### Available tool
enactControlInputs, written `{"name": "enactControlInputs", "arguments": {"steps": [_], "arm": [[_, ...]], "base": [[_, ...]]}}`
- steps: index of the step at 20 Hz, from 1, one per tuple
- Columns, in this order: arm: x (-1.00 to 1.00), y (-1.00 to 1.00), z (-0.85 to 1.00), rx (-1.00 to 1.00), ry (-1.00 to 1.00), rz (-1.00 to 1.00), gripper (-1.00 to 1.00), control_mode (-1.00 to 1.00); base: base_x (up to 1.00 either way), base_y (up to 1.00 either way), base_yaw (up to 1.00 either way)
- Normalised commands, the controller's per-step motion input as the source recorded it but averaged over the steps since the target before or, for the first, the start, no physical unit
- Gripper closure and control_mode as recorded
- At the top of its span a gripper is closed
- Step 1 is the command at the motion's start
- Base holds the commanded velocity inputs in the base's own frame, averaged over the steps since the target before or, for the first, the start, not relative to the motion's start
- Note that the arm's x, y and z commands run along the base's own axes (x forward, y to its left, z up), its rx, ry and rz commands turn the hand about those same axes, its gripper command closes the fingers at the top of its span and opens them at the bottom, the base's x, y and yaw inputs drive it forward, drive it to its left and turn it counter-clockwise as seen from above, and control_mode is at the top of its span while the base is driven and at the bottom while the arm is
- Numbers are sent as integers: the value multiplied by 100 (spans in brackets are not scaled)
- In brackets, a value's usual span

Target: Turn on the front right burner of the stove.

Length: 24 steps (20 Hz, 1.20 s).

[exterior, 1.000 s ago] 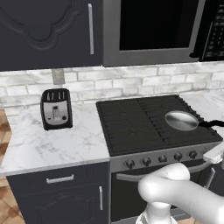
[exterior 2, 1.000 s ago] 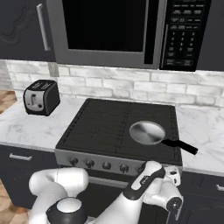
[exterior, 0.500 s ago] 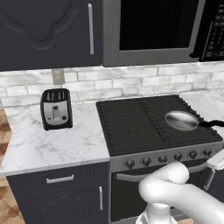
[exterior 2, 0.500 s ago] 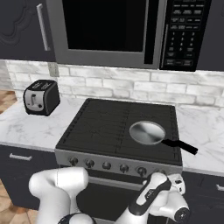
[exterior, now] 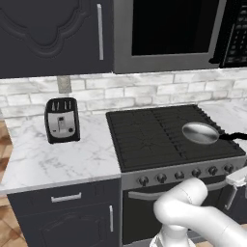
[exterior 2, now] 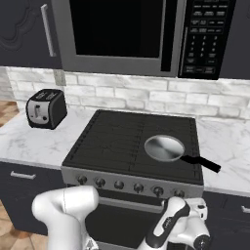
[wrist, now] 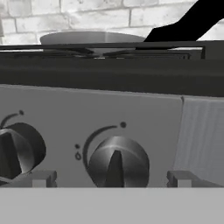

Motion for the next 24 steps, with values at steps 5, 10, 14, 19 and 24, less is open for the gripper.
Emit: {"name": "enactControlInputs", "arguments": {"steps": [5,10,14,19,24], "arm": [[29,-17,-5,26,1,-11,-100,-100],[10,-10,-20,20,0,-8,-100,-100],[0,0,-26,12,0,-4,-100,-100],[5,0,-12,10,-2,-4,-100,-100],[9,0,-5,5,0,-3,100,-100]], "base": [[0,0,0],[0,0,0],[0,0,0],[0,0,0],[0,0,0]]}}
